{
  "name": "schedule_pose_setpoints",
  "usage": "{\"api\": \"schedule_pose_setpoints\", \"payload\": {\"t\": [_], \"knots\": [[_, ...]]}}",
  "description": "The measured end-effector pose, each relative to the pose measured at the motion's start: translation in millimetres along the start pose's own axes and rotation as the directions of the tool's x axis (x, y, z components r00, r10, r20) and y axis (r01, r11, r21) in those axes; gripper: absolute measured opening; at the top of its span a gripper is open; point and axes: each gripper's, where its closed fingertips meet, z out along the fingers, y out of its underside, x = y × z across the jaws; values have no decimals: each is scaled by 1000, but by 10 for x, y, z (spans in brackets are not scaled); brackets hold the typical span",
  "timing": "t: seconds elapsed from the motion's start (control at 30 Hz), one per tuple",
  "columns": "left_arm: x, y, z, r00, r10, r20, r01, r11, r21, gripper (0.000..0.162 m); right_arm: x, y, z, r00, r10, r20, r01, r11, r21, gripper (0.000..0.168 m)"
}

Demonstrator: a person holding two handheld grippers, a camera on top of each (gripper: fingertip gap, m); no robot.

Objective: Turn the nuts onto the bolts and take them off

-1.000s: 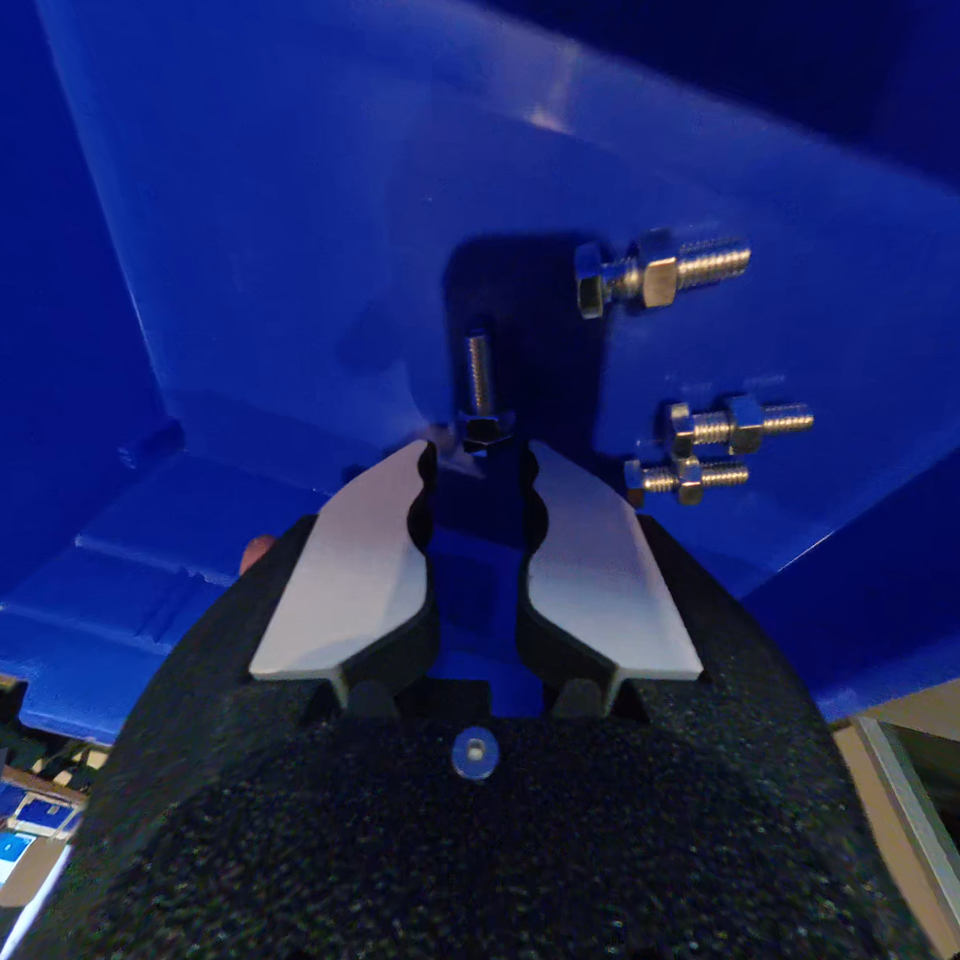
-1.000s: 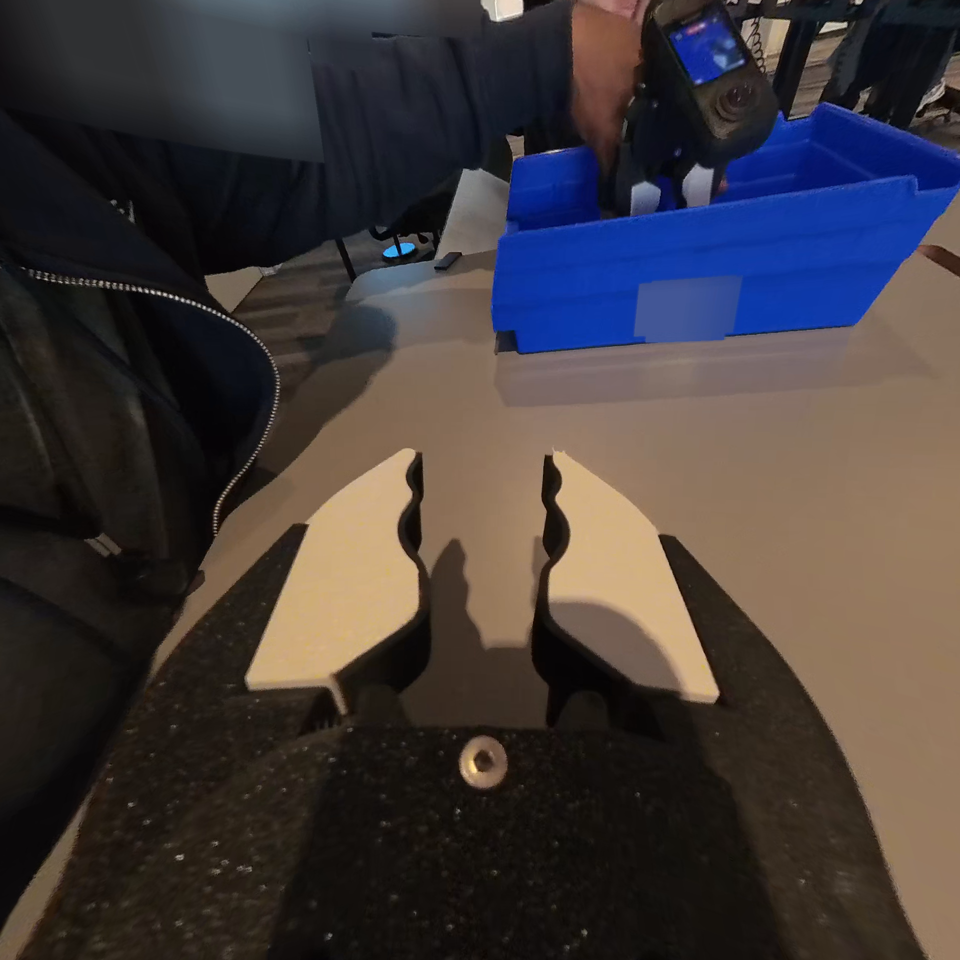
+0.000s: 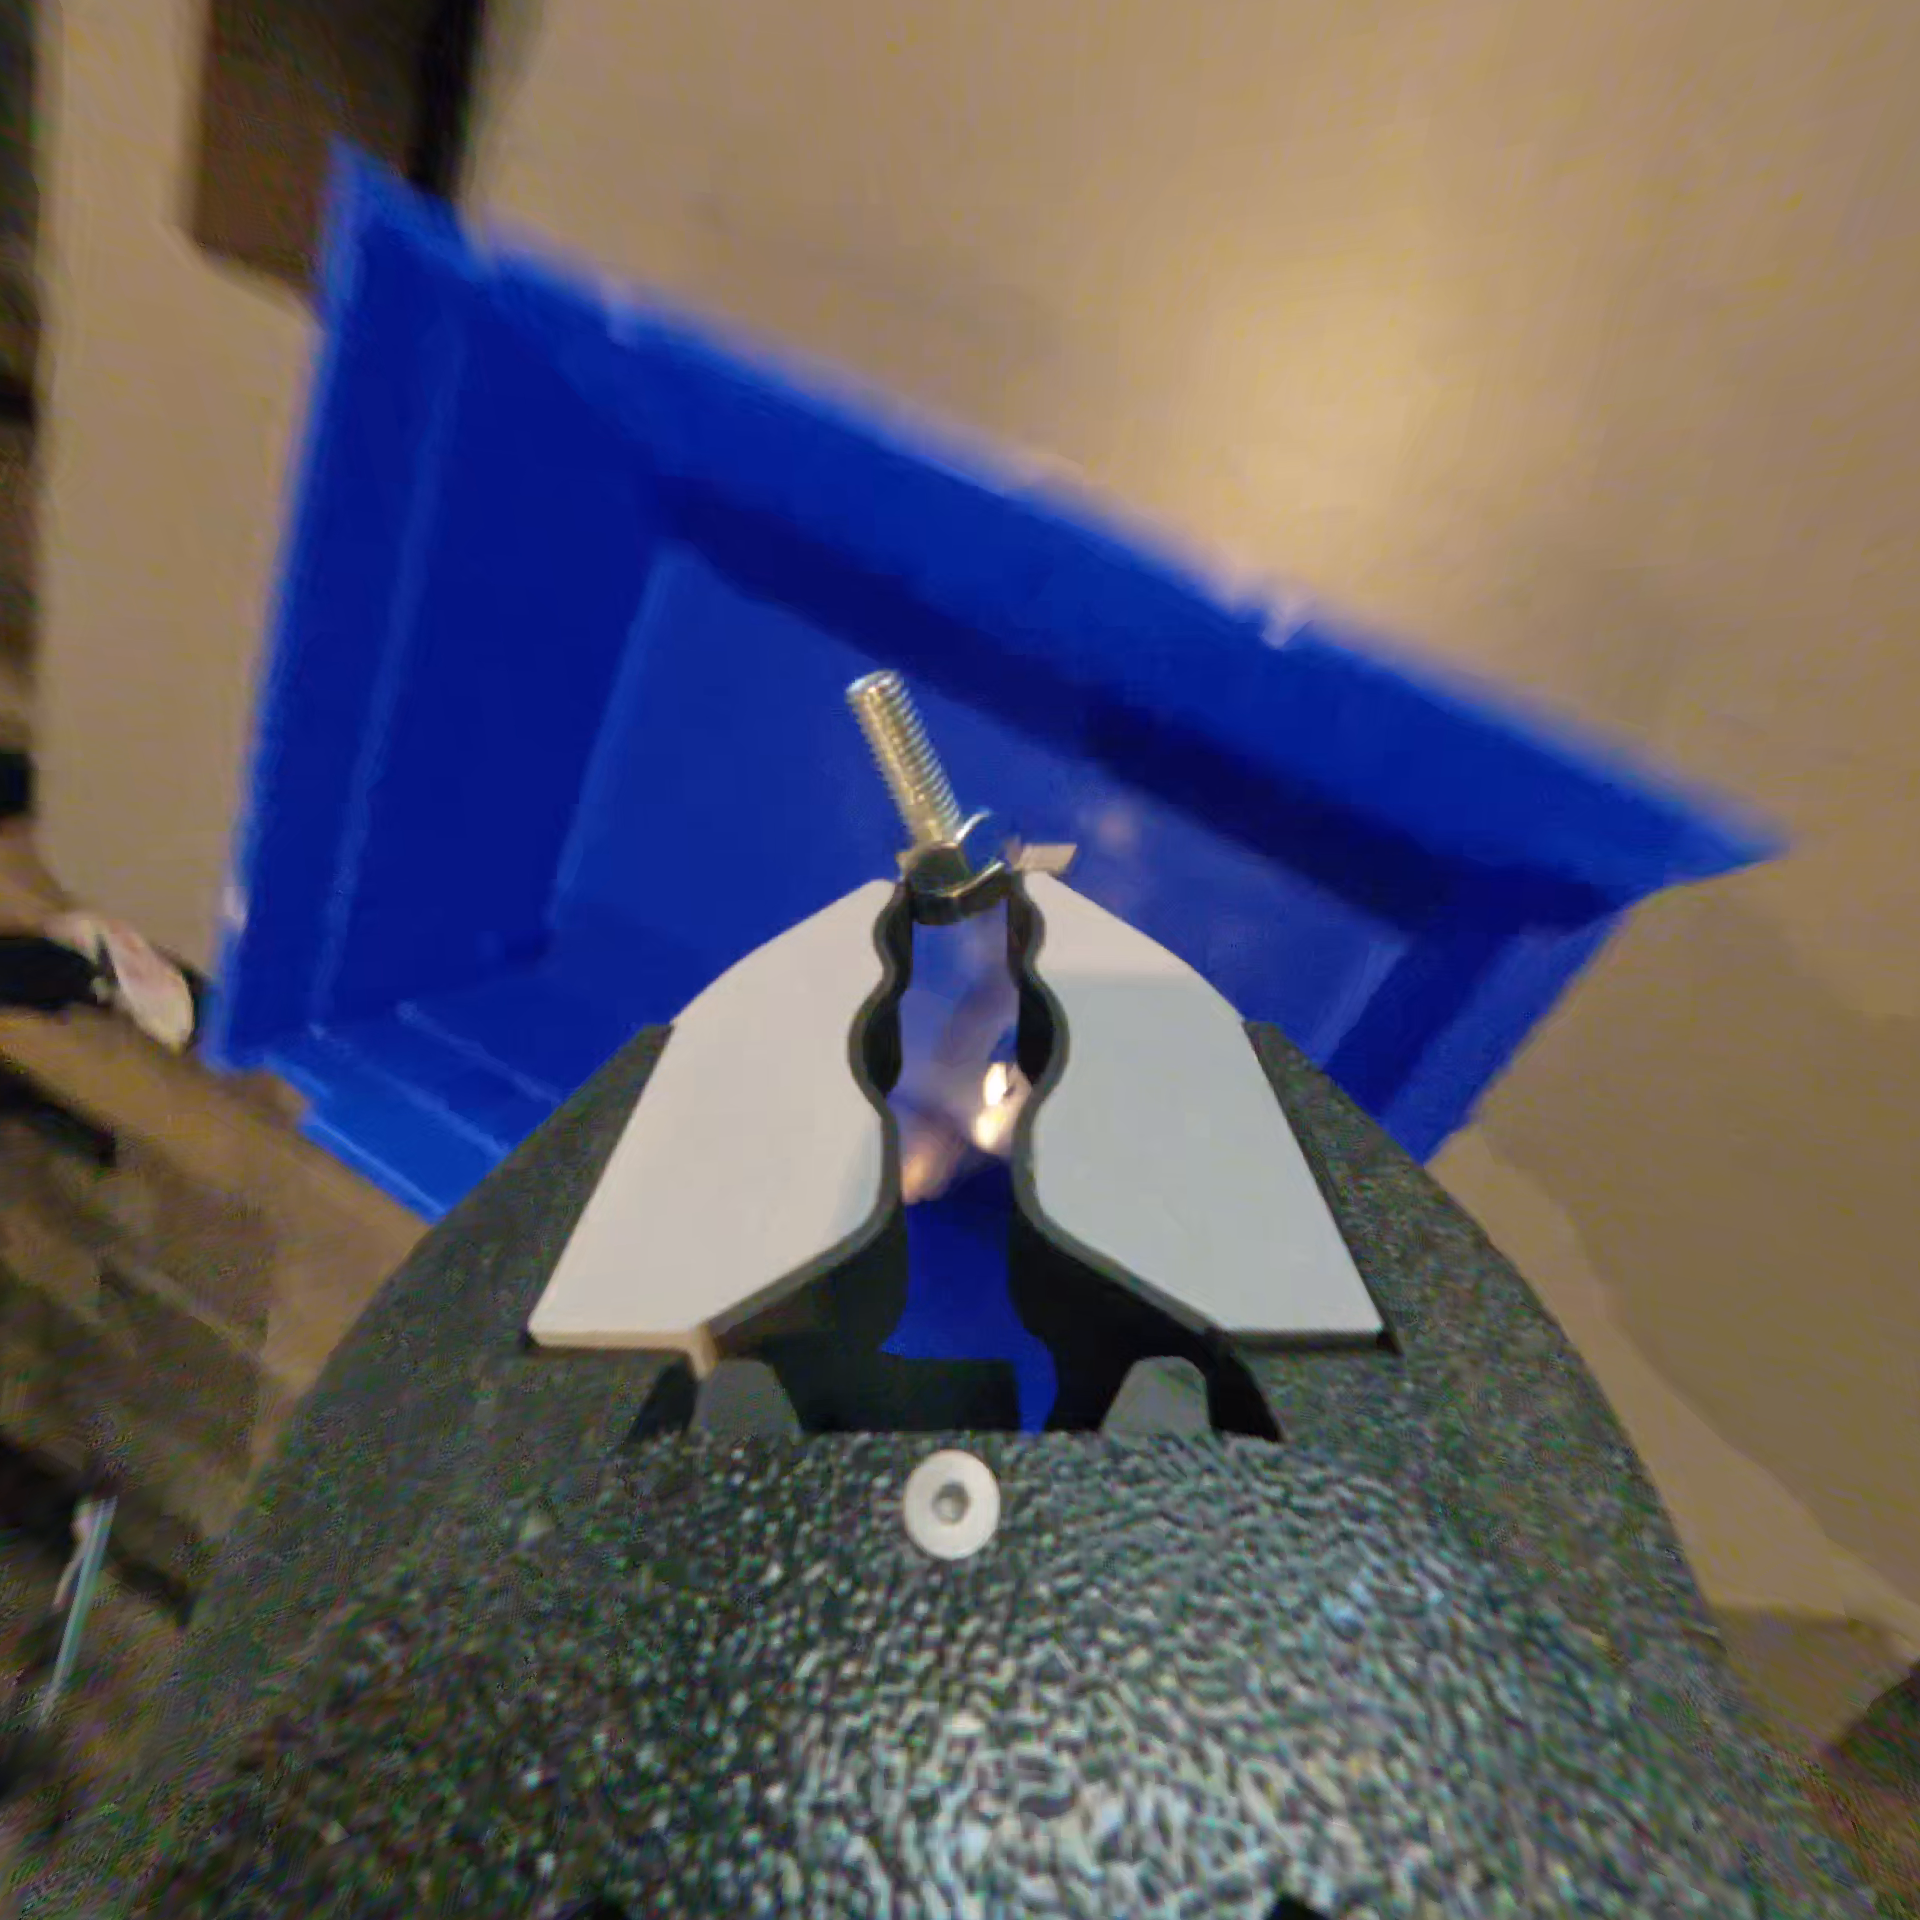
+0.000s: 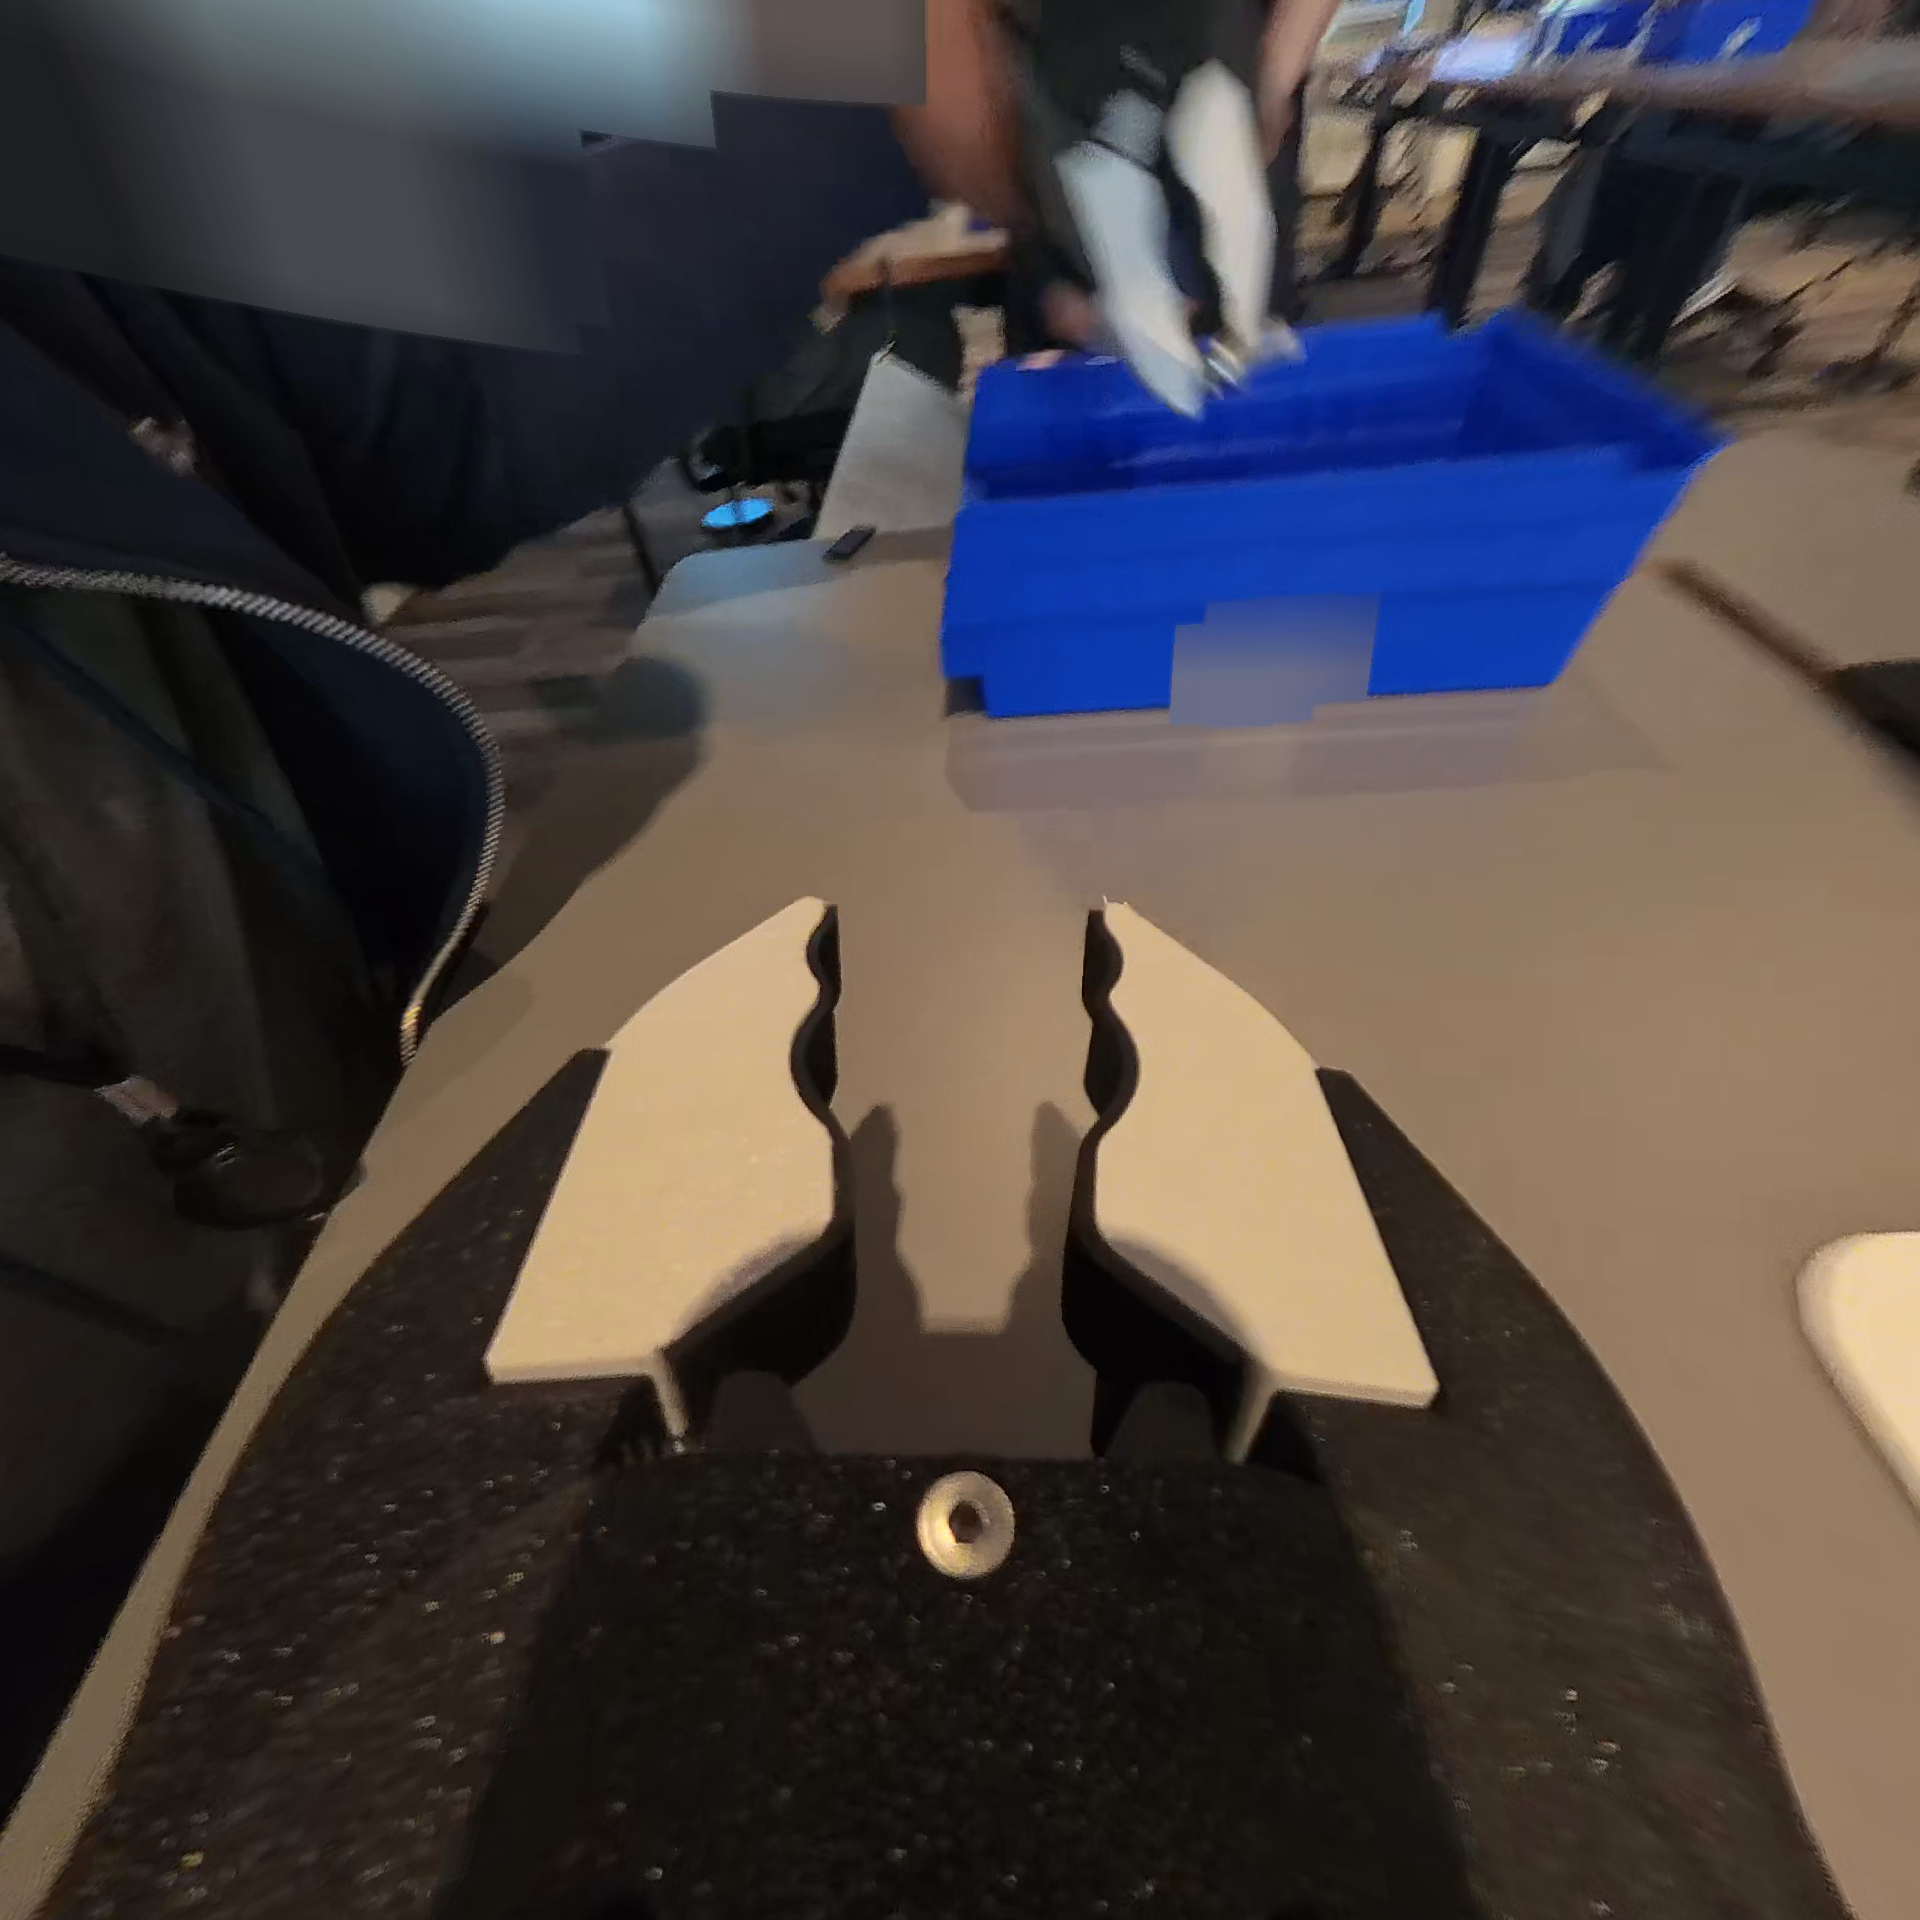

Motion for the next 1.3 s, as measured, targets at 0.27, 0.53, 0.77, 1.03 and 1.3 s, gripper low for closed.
{"api": "schedule_pose_setpoints", "payload": {"t": [0.27,0.53,0.77,1.03,1.3], "knots": [[887,-2124,-488,998,-61,-18,57,732,679,17,343,-583,-211,981,-14,-195,44,987,151,51],[1150,-3069,224,960,-158,229,-83,623,778,17,499,-834,-775,966,94,-241,-61,988,139,51],[1263,-3139,364,856,-143,496,-287,667,688,17,706,-679,-787,958,86,-273,-43,986,160,44],[1253,-3072,402,811,-133,570,-339,686,643,17,687,-584,-664,955,-6,-297,32,996,83,40],[1204,-2959,366,757,-109,644,-401,700,590,17,632,-545,-492,958,-33,-285,45,998,33,32]]}}
